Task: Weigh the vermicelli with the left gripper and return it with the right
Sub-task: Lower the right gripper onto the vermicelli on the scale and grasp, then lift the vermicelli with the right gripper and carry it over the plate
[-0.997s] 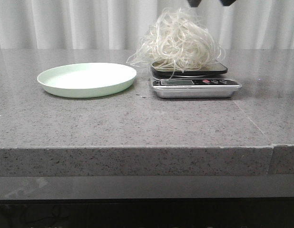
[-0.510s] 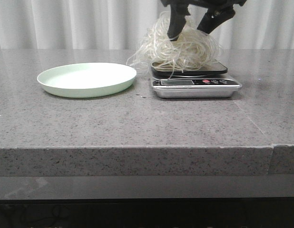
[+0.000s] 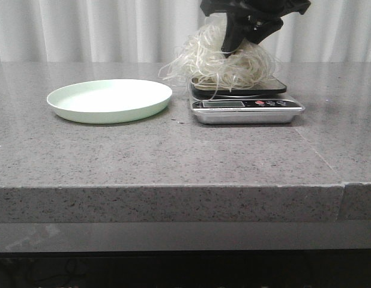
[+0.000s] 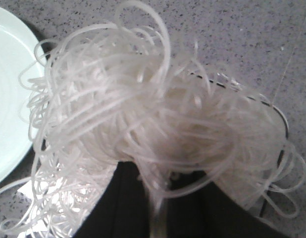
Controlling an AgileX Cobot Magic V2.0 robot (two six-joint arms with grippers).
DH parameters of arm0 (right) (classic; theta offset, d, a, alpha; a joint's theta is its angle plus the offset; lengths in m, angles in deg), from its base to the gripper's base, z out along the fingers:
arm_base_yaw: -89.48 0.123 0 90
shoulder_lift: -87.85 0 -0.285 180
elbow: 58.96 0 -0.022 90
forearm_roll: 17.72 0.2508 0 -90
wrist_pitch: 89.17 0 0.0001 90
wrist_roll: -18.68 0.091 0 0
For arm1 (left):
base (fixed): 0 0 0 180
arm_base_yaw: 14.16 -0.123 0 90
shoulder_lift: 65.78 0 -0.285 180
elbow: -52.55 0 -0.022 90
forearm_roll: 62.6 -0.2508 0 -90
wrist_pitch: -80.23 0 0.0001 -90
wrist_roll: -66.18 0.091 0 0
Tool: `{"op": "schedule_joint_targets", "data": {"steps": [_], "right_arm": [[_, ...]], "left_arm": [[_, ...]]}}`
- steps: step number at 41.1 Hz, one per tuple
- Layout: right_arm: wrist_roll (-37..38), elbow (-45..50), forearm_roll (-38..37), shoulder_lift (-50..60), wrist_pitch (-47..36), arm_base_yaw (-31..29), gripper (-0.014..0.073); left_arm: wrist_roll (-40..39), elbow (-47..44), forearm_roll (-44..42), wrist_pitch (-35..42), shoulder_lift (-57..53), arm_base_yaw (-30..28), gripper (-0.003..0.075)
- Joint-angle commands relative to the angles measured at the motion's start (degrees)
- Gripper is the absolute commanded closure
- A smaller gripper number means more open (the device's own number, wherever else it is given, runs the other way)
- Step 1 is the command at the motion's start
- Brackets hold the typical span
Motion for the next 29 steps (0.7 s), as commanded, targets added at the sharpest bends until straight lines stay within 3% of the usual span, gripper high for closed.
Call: {"op": "schedule_joint_targets", "data": {"steps": [1,16,29], "right_arm": [[-0.3,-1.6,-0.4,3.9,-0.1,0.0,0.0427],[-0.3,-5.0,-0.1,11.9,0.5,0.0,0.0427],[-0.3,-11.6,6.0,12.7,-0.3,2.7,0.0427]], "left_arm": [[-0.7,1.4,0.0,4.3,0.3,0.4,0.0289],[-0.7,1.4,0.0,4.3,0.3,0.4,0.0289],[-0.7,1.4,0.0,4.3,0.3,0.4,0.0289]]}}
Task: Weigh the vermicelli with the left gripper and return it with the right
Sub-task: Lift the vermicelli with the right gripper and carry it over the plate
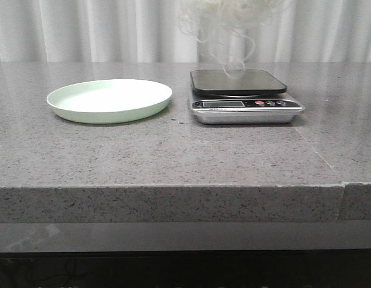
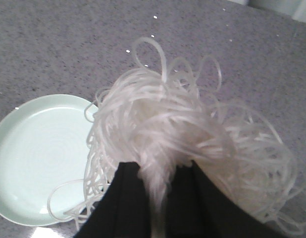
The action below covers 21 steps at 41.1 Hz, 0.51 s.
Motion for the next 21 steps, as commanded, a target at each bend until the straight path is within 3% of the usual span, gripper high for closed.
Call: {"op": "schedule_joint_targets", "data": {"steps": [1,21], "right_arm": [[-0.3,-2.6,2.2,3.4,-6.2,2.3,0.0427],[-1.5,-5.4,2.1,-7.2,-15.5,15.0,0.0427]], "left_arm": [[-0.7,1.4,0.0,4.3,0.3,0.4,0.0289],[-0.7,1.4,0.0,4.3,0.3,0.4,0.0289]]}}
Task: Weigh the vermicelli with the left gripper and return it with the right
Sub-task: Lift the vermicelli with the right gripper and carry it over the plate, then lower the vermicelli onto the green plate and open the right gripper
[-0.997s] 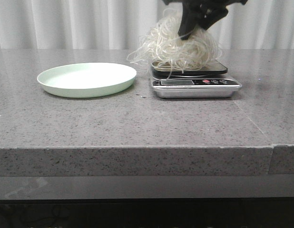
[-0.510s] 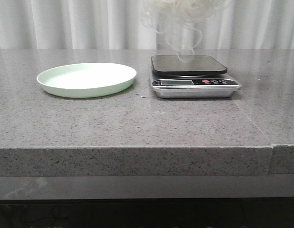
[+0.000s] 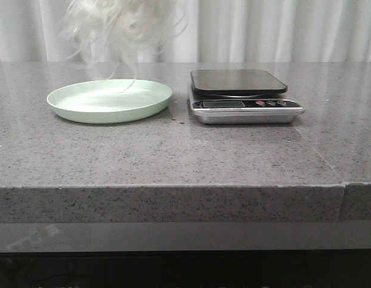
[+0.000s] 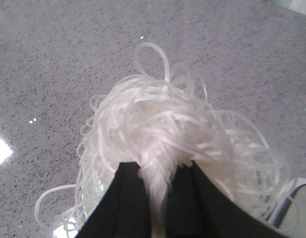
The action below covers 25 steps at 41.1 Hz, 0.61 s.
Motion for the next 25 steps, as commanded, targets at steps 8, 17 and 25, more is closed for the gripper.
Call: {"op": "schedule_joint_targets", "data": {"steps": [8,17,25], "right_arm": [[-1.8,-3.6,-1.2,-3.7,-5.7,0.9,0.0427],[-1.8,-3.6,-1.6,-7.2,-5.4,0.9,0.0424],[-1.8,-3.6,-1.6,-7.2,-5.0,0.9,0.0242]], "left_arm": [[-0.7,1.4,0.0,4.3,0.3,0.4,0.0289],[-0.7,1.4,0.0,4.3,0.3,0.4,0.0289],[-0.7,1.4,0.0,4.3,0.3,0.4,0.0289]]}}
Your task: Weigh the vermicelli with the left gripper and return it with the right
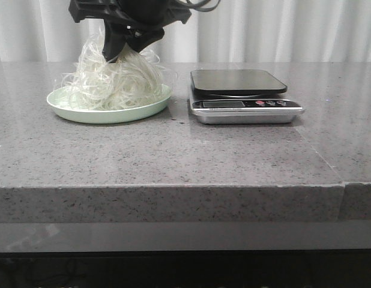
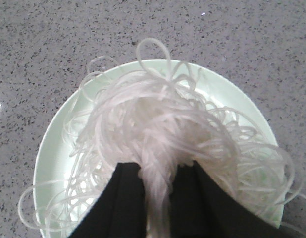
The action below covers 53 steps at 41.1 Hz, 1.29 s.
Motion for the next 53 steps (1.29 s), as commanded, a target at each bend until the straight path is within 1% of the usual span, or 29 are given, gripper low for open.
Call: {"op": "schedule_joint_targets", "data": {"steps": [1,4,6,13,16,20,24,30,35,43,53], "right_arm": [[-0.8,-2.2,0.1,3.9,-3.9,-0.1,0.0204],[-0.7,-2.3,0.1,4.6,-2.7,-0.2,0.0135],[-0.7,-2.3,0.1,5.4,-1.1,-0.3,0.0117],[-0.7,-2.3,-0.6,10.2,6.7,-1.0,0.0121],[-0.7,-2.1,-0.7,13.0,8.8,-1.9,0.0121],[-0.7,-2.0,-0.9,17.0,10.1,-3.2,0.0121],[-0.7,-0.3,-1.3,21.3,9.4,-4.3,0.0121],[-0.7,7.7,-4.3,29.5,7.0,-4.9,0.0121],[-0.7,17.0,-6.3,37.3,6.1,-4.9,0.0121],[-0.1,31.9,-6.4,50.0,3.5,-4.9,0.0121],[2.8,46.1,-6.4,64.5,3.0,-4.9,0.0121]], "left_arm": [[-0.7,1.4,0.0,4.3,0.3,0.4,0.0289],[-0.7,1.4,0.0,4.3,0.3,0.4,0.0289],[-0.7,1.4,0.0,4.3,0.3,0.4,0.0289],[-0.7,1.4,0.0,4.4,0.3,0.4,0.0289],[-0.7,1.4,0.0,4.4,0.3,0.4,0.0289],[-0.7,1.4,0.0,4.4,0.3,0.4,0.0289],[-0.7,1.4,0.0,4.4,0.3,0.4,0.0289],[-0.7,1.4,0.0,4.4,0.3,0.4,0.0289],[-0.7,1.4,0.0,4.4,0.3,0.4,0.0289],[-0.7,1.4,0.0,4.4,0.3,0.4,0.0289],[-0.7,1.4,0.0,4.4,0.3,0.4,0.0289]]}}
